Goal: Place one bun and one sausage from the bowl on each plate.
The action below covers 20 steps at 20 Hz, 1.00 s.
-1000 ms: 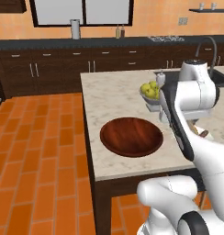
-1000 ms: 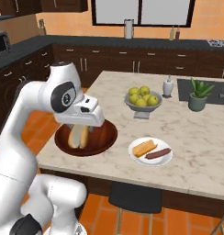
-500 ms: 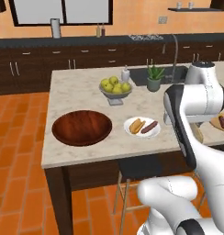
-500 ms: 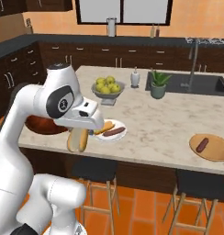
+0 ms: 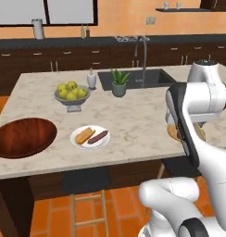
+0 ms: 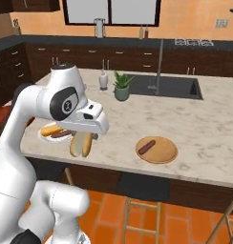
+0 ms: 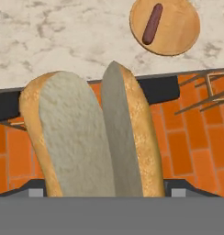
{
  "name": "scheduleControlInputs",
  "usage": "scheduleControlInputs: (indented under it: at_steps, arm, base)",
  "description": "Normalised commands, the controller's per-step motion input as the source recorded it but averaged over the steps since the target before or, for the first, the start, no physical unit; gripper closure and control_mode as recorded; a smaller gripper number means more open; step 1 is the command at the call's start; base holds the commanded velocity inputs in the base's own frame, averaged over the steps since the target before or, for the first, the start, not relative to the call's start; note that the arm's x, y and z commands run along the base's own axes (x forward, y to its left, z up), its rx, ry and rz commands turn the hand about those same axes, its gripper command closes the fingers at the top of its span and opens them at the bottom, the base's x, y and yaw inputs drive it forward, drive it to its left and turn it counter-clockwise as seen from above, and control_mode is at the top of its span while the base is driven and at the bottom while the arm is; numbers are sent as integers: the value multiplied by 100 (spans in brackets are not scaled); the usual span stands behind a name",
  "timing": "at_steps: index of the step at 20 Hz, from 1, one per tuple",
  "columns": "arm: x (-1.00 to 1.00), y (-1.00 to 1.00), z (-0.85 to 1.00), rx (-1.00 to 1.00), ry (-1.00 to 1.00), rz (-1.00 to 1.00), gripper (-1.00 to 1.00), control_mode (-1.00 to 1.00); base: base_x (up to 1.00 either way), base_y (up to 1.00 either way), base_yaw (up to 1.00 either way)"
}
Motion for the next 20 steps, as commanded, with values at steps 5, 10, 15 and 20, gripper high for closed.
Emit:
scheduleControlInputs:
  at_steps: [5, 10, 15, 20]
  arm:
    - [9, -18, 0, 4, 0, 0, 100, -100]
    - [51, -92, -67, 25, 4, 0, 100, -100]
    - [97, -40, -91, 13, 5, -4, 100, -100]
    - [96, -47, -78, 0, 7, -19, 100, -100]
  base:
    - [69, -68, 0]
    - [0, 0, 0]
    - [0, 0, 0]
    - [0, 0, 0]
